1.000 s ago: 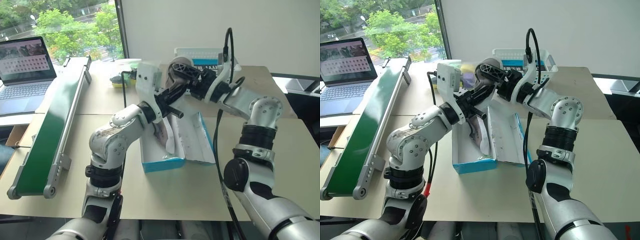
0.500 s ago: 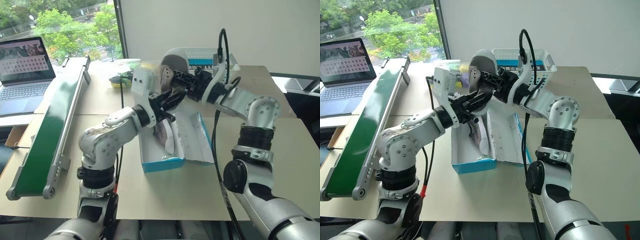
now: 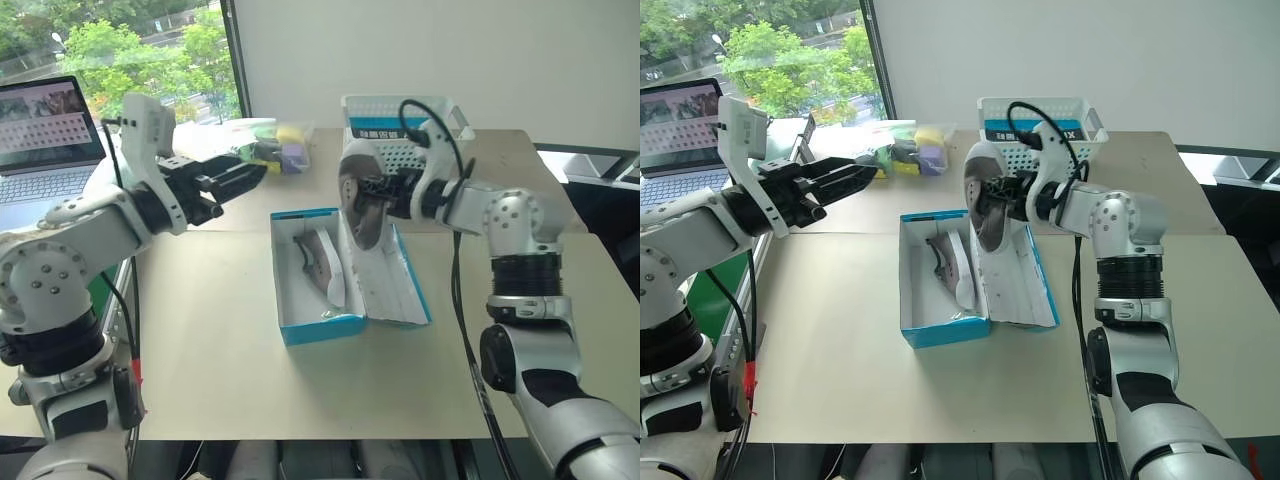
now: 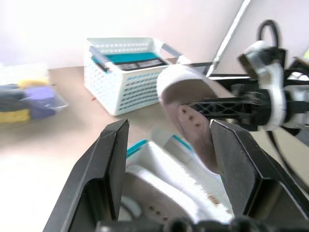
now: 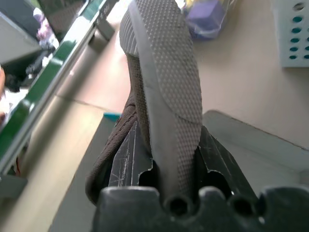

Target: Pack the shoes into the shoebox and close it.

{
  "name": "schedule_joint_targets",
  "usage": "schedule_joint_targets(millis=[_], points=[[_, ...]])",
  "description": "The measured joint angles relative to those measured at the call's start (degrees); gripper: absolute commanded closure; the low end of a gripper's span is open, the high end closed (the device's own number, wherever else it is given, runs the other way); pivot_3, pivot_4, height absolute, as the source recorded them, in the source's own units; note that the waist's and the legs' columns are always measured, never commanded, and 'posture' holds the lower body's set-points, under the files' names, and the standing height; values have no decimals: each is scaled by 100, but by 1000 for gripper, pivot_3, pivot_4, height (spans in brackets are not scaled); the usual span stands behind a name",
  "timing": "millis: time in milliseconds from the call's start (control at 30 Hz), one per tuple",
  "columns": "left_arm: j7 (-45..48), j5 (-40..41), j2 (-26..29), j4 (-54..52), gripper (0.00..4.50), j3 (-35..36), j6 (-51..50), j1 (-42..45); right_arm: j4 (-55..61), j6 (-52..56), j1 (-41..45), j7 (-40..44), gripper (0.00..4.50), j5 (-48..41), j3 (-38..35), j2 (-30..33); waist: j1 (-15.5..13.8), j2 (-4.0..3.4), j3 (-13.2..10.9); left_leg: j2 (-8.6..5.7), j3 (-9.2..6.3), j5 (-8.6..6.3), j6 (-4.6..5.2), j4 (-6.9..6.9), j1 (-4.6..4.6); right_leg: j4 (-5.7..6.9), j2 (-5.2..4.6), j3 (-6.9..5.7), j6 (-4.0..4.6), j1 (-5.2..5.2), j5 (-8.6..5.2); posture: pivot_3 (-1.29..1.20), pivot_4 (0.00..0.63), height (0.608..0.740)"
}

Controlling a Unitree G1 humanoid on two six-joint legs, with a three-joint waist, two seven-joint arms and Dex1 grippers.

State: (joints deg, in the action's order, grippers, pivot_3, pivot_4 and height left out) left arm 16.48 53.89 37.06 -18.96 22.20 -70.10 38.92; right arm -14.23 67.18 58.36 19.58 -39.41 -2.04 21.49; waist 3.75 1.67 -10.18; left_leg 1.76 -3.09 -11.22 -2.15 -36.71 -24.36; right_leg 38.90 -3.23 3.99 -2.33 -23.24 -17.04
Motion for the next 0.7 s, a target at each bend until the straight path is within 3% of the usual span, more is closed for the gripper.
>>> schedule_joint_targets(millis=[167,333,700], points=[[-8,-363,-89,-4,1639,-269,320,-526,323,848,452,288,4113,-277,32,-125,-32,-1,-1,-1,-2,0,0,1,-4,-1,-3,-1,0,0,0,0,150,740],[50,-613,-112,-168,1639,-561,613,-891,457,1482,400,293,4113,-659,-406,-346,-130,-1,-1,-1,-3,0,0,1,-4,-1,-4,-2,1,0,0,0,150,740],[-29,-780,-380,-284,1639,-657,869,-982,96,1720,-141,-295,4113,-621,-1242,-1209,-108,-1,-1,-1,0,0,0,1,-3,4,-4,0,1,-4,1,0,150,740]])
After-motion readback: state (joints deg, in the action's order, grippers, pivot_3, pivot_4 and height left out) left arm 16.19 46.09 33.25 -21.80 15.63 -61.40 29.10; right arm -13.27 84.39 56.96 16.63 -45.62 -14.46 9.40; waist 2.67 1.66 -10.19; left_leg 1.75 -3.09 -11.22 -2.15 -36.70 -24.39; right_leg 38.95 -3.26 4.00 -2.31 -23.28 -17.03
